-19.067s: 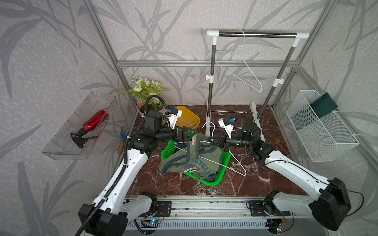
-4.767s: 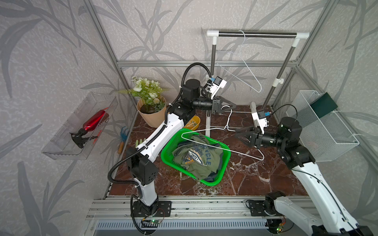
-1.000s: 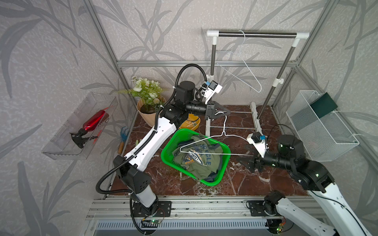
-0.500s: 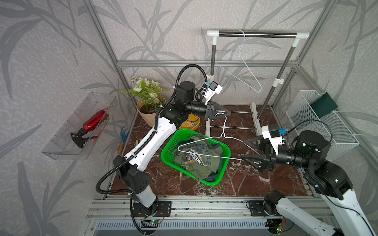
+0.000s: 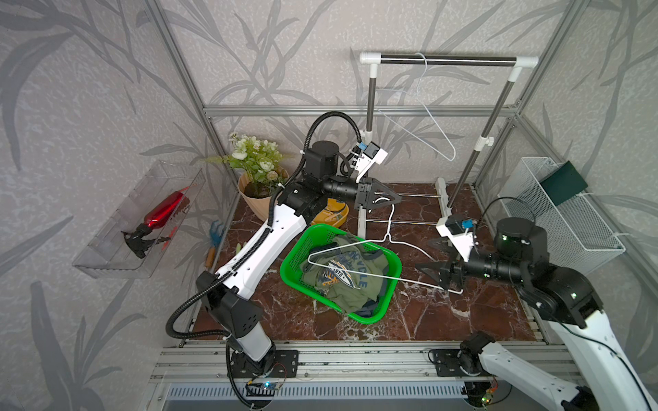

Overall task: Remove the clothespins securing tank tops to the hanger
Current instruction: Adjust the hanger.

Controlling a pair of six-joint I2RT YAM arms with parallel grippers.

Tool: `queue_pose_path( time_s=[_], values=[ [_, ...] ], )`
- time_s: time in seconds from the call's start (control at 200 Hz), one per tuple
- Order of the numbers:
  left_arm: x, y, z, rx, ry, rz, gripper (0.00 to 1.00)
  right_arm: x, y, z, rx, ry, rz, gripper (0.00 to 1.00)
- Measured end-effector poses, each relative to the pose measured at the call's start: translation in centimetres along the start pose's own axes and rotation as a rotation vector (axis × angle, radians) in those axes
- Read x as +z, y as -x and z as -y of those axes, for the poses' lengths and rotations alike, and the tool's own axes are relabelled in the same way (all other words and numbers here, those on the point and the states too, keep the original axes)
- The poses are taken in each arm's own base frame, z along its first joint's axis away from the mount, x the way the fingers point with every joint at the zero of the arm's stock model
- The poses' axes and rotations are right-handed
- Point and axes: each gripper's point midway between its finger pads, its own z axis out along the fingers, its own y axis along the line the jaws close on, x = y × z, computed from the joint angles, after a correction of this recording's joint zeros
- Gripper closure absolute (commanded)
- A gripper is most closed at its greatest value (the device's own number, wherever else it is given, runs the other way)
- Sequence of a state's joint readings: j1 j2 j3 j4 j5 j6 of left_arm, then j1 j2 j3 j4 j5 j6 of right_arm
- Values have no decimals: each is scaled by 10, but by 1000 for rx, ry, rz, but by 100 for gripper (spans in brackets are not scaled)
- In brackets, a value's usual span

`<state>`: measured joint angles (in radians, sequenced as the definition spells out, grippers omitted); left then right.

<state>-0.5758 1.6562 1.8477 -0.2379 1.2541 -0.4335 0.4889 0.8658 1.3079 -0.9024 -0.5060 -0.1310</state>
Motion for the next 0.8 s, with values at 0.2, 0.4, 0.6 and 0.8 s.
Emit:
queue_pose_path(
  time_s=[0.2,0.4,0.6,0.8],
  values=[
    [-2,3,11,19,-29,8,100,7,-15,5,4,-11,-52,53],
    [-4,5,17,31,-39,10,100,8,-14,0,44,25,-43,100],
    [-9,4,15,33,-28,14,100,4,-13,-10,90,69,-24,100],
    [-10,-6,7,27,13,11,100,4,-19,-15,162,99,-12,100]
  ],
)
